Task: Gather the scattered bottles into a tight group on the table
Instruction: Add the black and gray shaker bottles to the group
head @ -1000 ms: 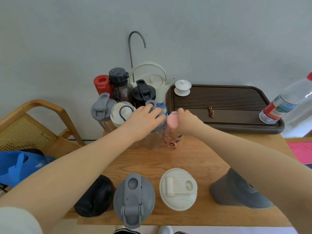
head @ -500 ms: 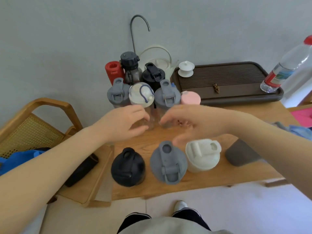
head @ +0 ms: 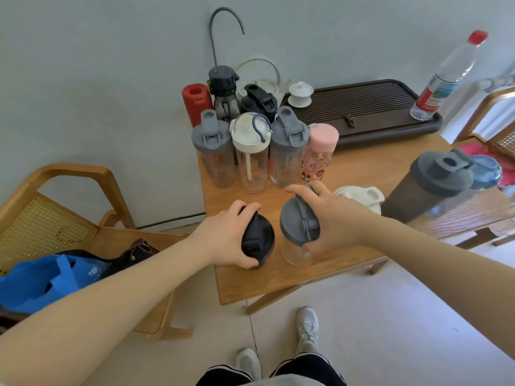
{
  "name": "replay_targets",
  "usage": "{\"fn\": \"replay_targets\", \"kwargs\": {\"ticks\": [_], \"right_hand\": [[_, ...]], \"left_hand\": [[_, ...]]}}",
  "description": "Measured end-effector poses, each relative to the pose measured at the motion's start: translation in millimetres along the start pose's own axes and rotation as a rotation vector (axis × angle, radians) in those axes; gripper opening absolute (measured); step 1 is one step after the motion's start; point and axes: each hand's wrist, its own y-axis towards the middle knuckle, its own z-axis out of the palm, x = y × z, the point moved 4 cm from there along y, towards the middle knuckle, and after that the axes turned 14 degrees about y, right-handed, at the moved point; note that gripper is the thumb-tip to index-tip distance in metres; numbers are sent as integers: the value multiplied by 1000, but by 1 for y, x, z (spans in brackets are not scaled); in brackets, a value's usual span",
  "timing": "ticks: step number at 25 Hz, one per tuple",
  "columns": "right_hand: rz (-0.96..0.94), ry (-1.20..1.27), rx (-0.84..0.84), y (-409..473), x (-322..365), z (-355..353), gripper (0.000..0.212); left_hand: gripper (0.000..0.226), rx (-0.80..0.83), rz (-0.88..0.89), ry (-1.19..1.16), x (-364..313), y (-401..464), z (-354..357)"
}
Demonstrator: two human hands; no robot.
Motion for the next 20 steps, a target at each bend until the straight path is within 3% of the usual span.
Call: {"fn": "replay_targets", "kwargs": {"ticks": [8,20], "right_hand": [[15,54,-147,82,13,-15,101],[-25,82,-197,103,7,-19,97]], "left_hand": [[105,-160,-270,-175,68,49,-16],[85,-214,-263,-130,90,50,-13]]}}
